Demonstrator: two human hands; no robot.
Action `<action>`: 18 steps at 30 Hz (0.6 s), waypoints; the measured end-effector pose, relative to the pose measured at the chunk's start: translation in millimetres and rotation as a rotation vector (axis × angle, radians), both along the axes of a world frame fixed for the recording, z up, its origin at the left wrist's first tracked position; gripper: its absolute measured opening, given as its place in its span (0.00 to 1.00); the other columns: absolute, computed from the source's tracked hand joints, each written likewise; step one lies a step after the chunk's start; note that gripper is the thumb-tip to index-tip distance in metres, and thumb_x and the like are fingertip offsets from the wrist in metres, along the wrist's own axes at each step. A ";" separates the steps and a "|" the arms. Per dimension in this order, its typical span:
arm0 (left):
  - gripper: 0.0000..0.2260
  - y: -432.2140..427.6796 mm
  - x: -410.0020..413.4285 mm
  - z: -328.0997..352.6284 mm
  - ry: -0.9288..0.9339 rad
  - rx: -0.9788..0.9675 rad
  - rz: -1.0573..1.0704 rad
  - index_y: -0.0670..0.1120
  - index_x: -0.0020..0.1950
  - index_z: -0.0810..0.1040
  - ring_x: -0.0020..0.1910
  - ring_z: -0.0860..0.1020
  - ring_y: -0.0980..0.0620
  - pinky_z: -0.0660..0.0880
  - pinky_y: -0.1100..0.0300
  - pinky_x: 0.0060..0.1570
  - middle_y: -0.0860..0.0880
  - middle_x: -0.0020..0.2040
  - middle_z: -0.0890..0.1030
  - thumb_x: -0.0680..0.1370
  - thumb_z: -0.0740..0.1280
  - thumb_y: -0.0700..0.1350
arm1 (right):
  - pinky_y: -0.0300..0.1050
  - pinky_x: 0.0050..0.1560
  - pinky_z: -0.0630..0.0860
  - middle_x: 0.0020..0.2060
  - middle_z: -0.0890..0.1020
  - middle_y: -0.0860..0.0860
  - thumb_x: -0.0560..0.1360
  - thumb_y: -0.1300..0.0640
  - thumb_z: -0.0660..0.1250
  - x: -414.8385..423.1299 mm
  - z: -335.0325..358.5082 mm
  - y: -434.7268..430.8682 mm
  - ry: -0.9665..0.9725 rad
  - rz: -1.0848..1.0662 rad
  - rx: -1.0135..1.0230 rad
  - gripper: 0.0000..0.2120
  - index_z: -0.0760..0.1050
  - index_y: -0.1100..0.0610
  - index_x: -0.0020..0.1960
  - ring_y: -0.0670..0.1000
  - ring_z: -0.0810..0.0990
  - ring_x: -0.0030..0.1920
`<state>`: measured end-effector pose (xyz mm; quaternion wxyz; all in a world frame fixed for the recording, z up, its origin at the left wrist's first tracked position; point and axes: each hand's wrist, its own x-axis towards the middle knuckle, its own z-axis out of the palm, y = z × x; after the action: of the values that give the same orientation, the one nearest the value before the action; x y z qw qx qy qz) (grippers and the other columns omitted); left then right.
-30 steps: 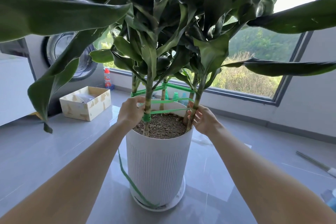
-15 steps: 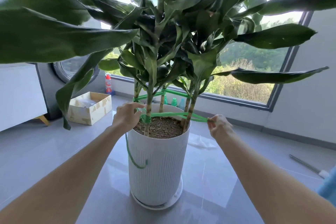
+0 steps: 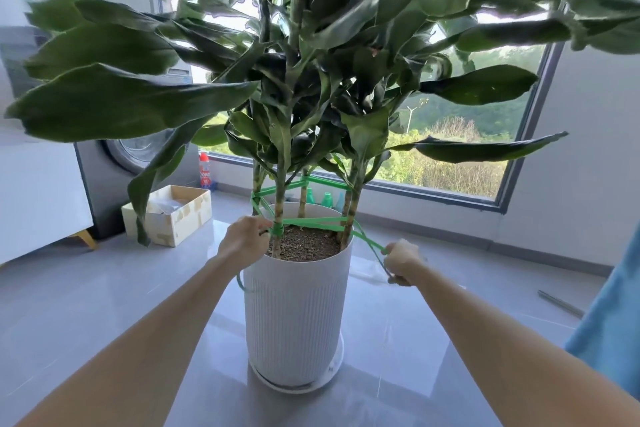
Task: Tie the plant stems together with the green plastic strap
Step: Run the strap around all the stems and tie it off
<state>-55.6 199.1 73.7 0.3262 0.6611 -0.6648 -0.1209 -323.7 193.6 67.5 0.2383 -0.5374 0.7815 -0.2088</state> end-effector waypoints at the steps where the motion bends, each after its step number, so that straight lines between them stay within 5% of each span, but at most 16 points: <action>1: 0.16 1.5 -1.8 0.4 -0.008 0.006 -0.007 0.47 0.62 0.78 0.60 0.75 0.45 0.72 0.55 0.57 0.45 0.65 0.76 0.77 0.60 0.37 | 0.39 0.21 0.74 0.45 0.73 0.56 0.76 0.70 0.54 -4.3 0.4 5.0 -0.008 0.023 0.051 0.20 0.71 0.57 0.65 0.52 0.79 0.30; 6: 0.16 6.1 -2.4 -2.7 -0.064 0.042 -0.009 0.49 0.62 0.78 0.60 0.75 0.45 0.72 0.55 0.58 0.46 0.64 0.76 0.76 0.60 0.38 | 0.35 0.17 0.69 0.43 0.74 0.58 0.72 0.66 0.72 -2.8 6.6 27.4 0.113 0.253 0.404 0.43 0.49 0.53 0.76 0.47 0.80 0.24; 9: 0.15 10.3 -3.5 -2.0 -0.091 0.031 -0.002 0.48 0.58 0.80 0.57 0.76 0.45 0.74 0.55 0.55 0.46 0.61 0.77 0.76 0.61 0.37 | 0.38 0.24 0.75 0.64 0.75 0.61 0.69 0.60 0.76 9.2 14.8 38.2 0.267 0.376 0.510 0.58 0.32 0.47 0.76 0.44 0.78 0.21; 12: 0.15 12.3 -1.6 -2.2 -0.095 0.030 -0.008 0.48 0.57 0.81 0.58 0.75 0.45 0.74 0.55 0.56 0.46 0.61 0.78 0.76 0.61 0.37 | 0.45 0.50 0.80 0.70 0.69 0.59 0.67 0.58 0.78 15.6 10.4 44.9 0.492 0.412 0.453 0.63 0.26 0.41 0.73 0.49 0.84 0.47; 14: 0.15 13.7 -0.5 -2.2 -0.095 0.044 -0.007 0.49 0.57 0.81 0.59 0.75 0.46 0.75 0.55 0.55 0.46 0.62 0.78 0.76 0.61 0.37 | 0.48 0.59 0.75 0.71 0.68 0.57 0.66 0.57 0.78 17.7 9.3 48.5 0.606 0.446 0.406 0.60 0.33 0.43 0.76 0.54 0.77 0.62; 16: 0.15 15.0 -0.4 -1.9 -0.100 0.051 0.000 0.49 0.58 0.80 0.60 0.75 0.46 0.74 0.56 0.54 0.46 0.63 0.77 0.76 0.61 0.38 | 0.47 0.54 0.75 0.65 0.75 0.52 0.67 0.51 0.77 19.9 11.1 50.4 0.679 0.455 0.445 0.46 0.53 0.54 0.76 0.52 0.77 0.61; 18: 0.15 16.2 -0.3 -1.2 -0.108 0.050 0.009 0.49 0.59 0.80 0.61 0.74 0.46 0.73 0.56 0.55 0.45 0.65 0.75 0.77 0.60 0.38 | 0.43 0.51 0.74 0.56 0.81 0.47 0.72 0.43 0.71 23.6 14.5 52.9 0.725 0.443 0.615 0.26 0.71 0.59 0.61 0.46 0.79 0.57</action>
<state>-55.9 215.3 72.6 0.2737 0.6777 -0.6751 -0.1002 -300.1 246.5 82.0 0.1378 -0.6328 0.7067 0.2849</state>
